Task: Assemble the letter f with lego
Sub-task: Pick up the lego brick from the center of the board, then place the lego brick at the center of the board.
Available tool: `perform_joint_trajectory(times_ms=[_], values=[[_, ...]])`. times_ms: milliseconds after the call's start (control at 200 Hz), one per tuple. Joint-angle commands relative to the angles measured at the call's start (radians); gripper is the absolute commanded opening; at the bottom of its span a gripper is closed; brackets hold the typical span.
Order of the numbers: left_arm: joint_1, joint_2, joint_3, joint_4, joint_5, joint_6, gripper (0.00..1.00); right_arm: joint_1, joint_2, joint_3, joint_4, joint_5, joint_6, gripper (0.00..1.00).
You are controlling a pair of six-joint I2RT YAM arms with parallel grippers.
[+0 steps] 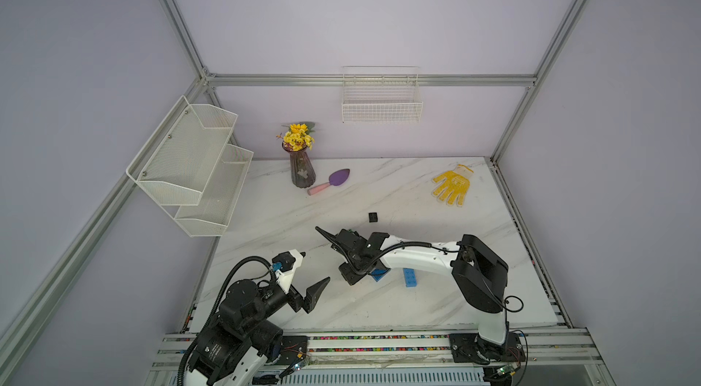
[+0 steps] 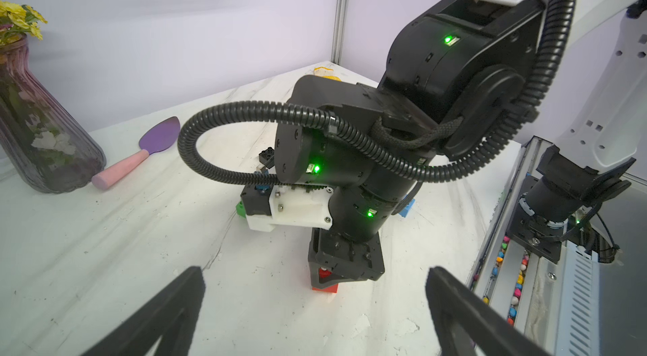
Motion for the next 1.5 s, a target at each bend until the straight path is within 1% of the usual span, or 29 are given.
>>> perform_joint_trajectory(times_ms=[0,70,135,320,515,725,995,1240,1495], values=[[-0.006,-0.004,0.001,0.021,-0.024,0.032,1.00,-0.009,-0.016,0.055,-0.061,0.054,0.044,0.10],[-0.007,-0.014,-0.002,0.020,-0.034,0.037,1.00,-0.032,-0.026,0.073,-0.082,0.058,0.065,0.07],[-0.007,-0.024,-0.001,0.018,-0.040,0.037,1.00,-0.068,-0.042,0.080,-0.097,0.057,0.099,0.00],[-0.011,-0.027,-0.002,0.017,-0.044,0.038,1.00,-0.196,-0.105,0.033,-0.094,0.056,0.188,0.00],[-0.014,-0.026,-0.001,0.018,-0.048,0.038,1.00,-0.265,-0.101,0.032,-0.094,0.084,0.173,0.00],[-0.015,-0.024,-0.002,0.018,-0.052,0.038,1.00,-0.286,-0.018,0.049,-0.087,0.088,0.165,0.00],[-0.016,-0.030,-0.001,0.017,-0.058,0.037,1.00,-0.296,0.036,0.040,-0.054,0.126,0.194,0.00],[-0.019,-0.029,-0.002,0.017,-0.053,0.037,1.00,-0.302,0.048,0.034,-0.029,0.153,0.258,0.00],[-0.019,-0.030,-0.002,0.017,-0.055,0.038,1.00,-0.303,0.061,0.031,-0.017,0.154,0.311,0.00]])
